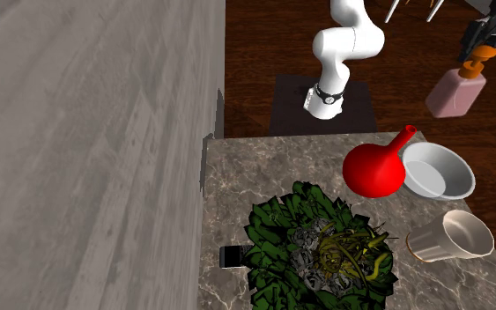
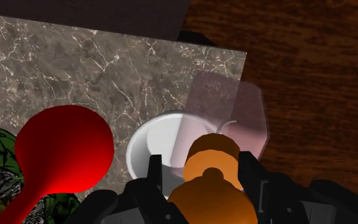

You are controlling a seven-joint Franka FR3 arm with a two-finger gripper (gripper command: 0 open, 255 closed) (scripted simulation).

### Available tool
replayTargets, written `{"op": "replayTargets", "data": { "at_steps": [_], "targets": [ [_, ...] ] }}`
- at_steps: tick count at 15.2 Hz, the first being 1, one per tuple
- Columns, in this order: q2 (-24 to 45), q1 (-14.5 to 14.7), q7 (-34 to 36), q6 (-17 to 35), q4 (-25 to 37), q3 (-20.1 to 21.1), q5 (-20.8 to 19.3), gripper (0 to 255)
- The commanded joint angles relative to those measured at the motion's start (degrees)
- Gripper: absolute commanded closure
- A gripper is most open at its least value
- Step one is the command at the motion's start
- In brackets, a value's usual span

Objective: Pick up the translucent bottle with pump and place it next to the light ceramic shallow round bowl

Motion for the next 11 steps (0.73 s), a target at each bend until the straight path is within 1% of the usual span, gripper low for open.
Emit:
{"op": "replayTargets", "data": {
  "at_steps": [1,11],
  "targets": [
    [-0.71,0.44,0.13,1.15,-1.80,0.51,0.59,255],
    [-2.18,1.86,0.13,7.68,-9.77,3.26,3.24,255]
  ]
}}
